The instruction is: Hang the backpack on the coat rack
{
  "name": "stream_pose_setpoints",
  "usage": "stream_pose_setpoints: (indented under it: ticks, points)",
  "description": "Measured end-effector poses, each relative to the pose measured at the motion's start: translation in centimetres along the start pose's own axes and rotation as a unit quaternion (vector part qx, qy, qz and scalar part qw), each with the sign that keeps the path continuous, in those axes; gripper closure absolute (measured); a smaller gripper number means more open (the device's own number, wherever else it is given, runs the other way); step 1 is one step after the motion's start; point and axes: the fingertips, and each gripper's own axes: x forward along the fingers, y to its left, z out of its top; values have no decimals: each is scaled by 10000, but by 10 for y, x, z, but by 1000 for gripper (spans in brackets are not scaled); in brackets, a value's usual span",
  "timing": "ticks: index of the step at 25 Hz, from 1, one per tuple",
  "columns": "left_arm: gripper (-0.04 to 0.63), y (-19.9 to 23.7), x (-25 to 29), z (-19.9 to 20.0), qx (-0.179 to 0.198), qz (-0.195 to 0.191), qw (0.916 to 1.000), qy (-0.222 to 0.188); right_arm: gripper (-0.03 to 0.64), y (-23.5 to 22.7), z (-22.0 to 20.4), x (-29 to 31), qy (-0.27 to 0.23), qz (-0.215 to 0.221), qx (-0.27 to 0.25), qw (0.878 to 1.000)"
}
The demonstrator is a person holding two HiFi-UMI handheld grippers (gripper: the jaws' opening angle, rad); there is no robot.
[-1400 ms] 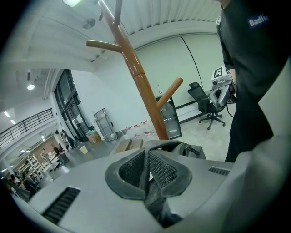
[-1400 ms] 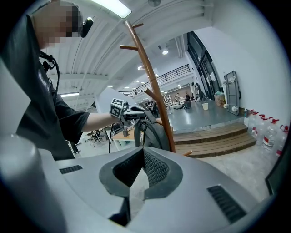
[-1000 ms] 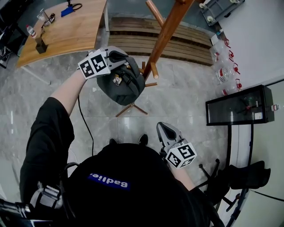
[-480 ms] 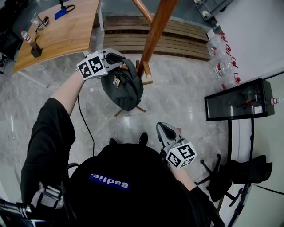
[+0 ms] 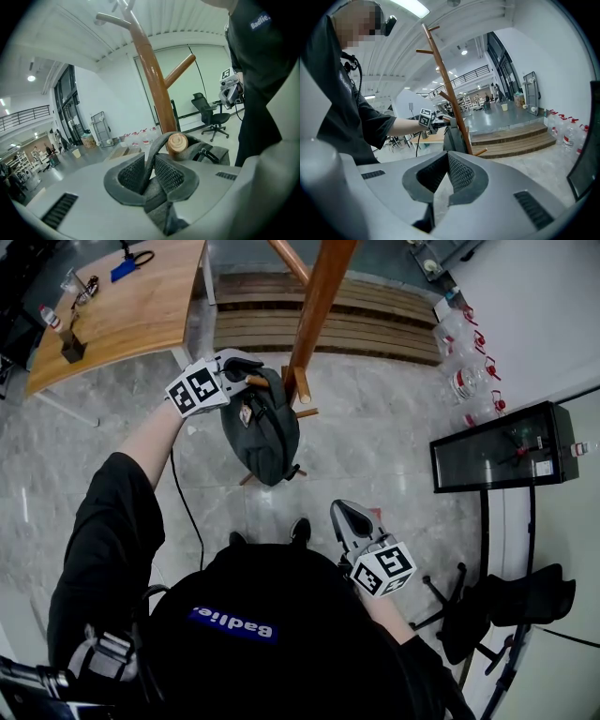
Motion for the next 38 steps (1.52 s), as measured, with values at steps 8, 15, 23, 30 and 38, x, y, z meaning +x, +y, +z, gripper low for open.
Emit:
stream_pose_setpoints:
  ticks: [8, 15, 23, 30, 38]
  points:
    - [540, -3, -3, 0, 387, 158, 9988, 252, 612, 1, 3, -4, 21, 60, -101, 9999]
    - [540, -8, -13, -2, 553, 303, 9971, 421, 612, 3, 5, -10, -31, 118, -192, 9997]
    - [540, -23, -32, -4, 255, 629, 9969, 400, 612, 11, 7, -7, -56, 300, -283, 9991]
    - [540, -48, -61, 9, -359, 1287, 9910, 95, 612, 22, 10, 5, -87, 585, -354, 9976]
    - [540, -92, -88, 56, -993, 1785, 9782, -365, 612, 32, 19, 18, -174, 923, -502, 9943]
